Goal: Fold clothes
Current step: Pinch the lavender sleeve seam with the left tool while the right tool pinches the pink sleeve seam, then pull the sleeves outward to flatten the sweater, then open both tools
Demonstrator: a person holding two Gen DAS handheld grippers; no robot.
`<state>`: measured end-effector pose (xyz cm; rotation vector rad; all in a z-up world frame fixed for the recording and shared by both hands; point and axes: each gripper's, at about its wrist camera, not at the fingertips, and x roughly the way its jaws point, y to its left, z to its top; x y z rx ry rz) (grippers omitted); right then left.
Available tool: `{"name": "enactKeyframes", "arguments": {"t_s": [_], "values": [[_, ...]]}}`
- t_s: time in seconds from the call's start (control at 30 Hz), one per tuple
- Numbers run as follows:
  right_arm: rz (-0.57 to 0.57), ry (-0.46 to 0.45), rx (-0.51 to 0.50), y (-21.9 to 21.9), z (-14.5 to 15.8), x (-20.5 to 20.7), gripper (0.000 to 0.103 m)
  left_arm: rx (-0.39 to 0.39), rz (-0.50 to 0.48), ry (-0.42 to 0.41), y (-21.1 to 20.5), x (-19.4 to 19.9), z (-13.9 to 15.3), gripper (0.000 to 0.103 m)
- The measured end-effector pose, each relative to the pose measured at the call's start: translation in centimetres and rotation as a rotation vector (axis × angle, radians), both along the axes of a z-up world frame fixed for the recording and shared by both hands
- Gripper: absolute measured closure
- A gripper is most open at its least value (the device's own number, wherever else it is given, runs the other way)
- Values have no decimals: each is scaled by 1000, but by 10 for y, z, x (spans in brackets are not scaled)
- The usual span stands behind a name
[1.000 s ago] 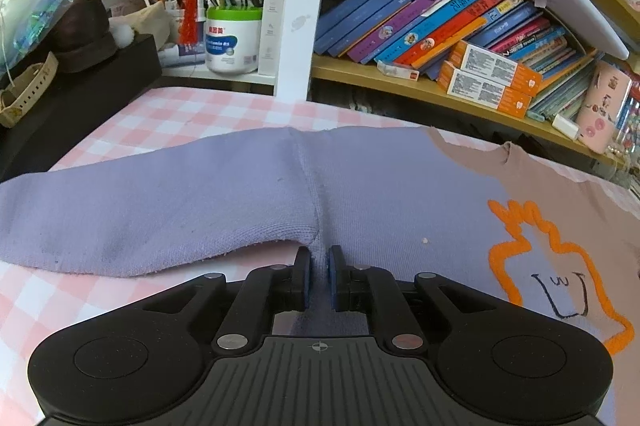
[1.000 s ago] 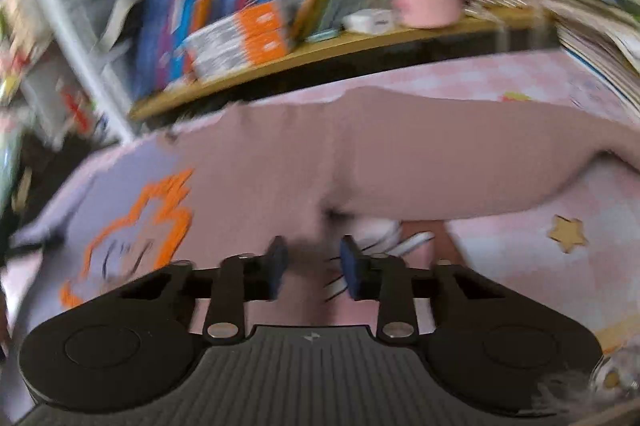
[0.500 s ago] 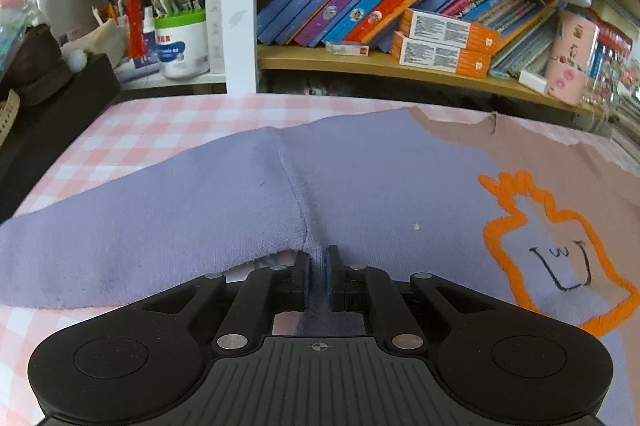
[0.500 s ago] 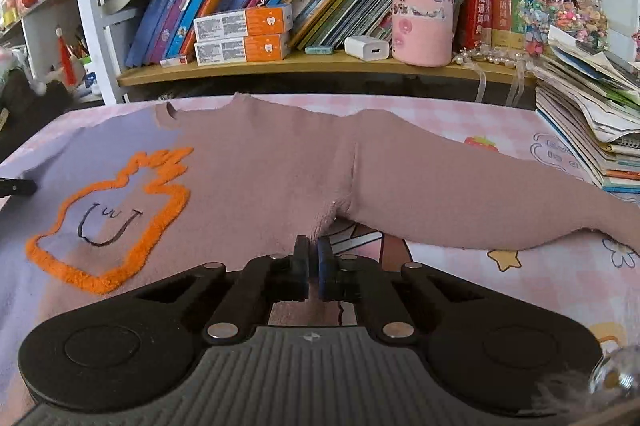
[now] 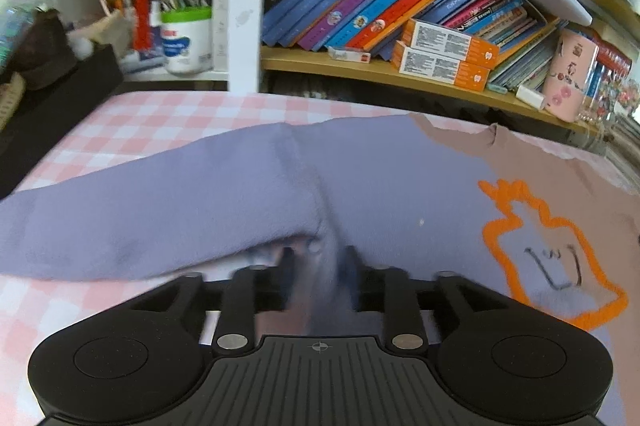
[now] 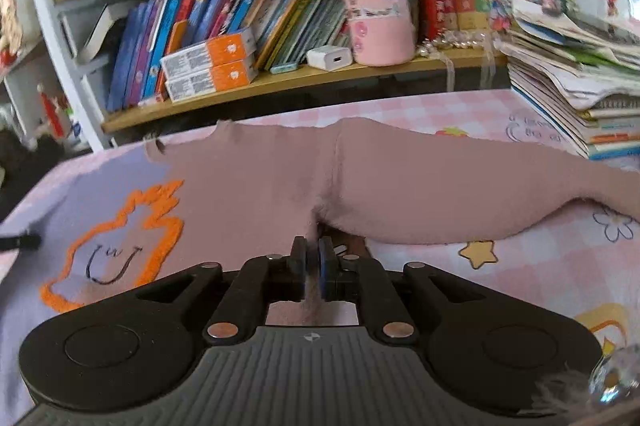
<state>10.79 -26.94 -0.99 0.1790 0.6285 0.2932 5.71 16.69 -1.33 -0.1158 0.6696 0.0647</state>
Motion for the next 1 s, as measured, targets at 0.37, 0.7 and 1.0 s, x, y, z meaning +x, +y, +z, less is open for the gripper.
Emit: {"name": "enactKeyframes", "arguments": {"t_s": [0.37,0.7,1.0], "values": [[44,28,-88,17,-7,0,95,-61,2,12,-3,-35,0,94],[37,27,-84,16,-9,3,96,-105,46,-16,12,-8,-5,99],[22,10,-121,19,-9,3,96,-83,27,-19,6,-17,-6,95]]}}
